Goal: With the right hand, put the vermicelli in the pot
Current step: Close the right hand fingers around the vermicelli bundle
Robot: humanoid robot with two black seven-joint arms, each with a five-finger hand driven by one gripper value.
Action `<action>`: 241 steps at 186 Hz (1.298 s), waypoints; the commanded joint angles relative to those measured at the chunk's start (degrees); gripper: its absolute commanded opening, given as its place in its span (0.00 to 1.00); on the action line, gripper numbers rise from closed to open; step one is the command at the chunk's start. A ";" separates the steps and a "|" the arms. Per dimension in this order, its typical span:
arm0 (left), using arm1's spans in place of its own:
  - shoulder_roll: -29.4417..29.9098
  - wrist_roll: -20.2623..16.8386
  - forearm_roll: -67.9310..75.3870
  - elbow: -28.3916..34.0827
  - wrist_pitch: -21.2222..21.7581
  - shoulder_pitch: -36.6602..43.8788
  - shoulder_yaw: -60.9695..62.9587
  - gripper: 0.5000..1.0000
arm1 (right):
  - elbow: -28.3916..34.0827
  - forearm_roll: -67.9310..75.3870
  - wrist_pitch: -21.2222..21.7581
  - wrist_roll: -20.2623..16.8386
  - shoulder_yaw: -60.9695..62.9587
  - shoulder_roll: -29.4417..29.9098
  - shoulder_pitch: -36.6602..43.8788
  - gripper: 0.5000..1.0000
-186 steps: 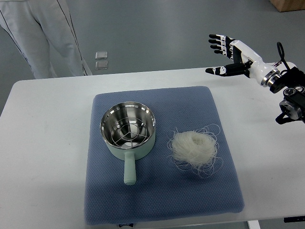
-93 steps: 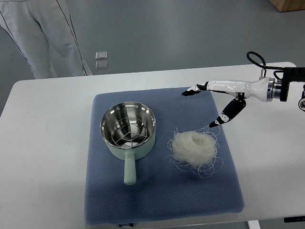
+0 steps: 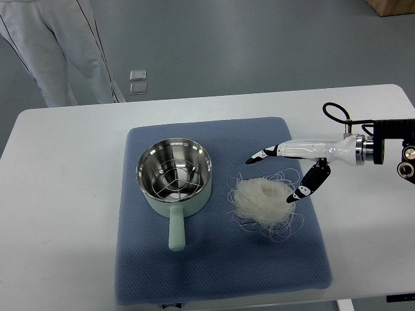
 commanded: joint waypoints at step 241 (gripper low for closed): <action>0.00 0.00 0.00 0.00 0.00 0.00 0.00 1.00 | -4.84 -1.31 -13.20 -2.30 -3.14 7.09 -6.41 0.70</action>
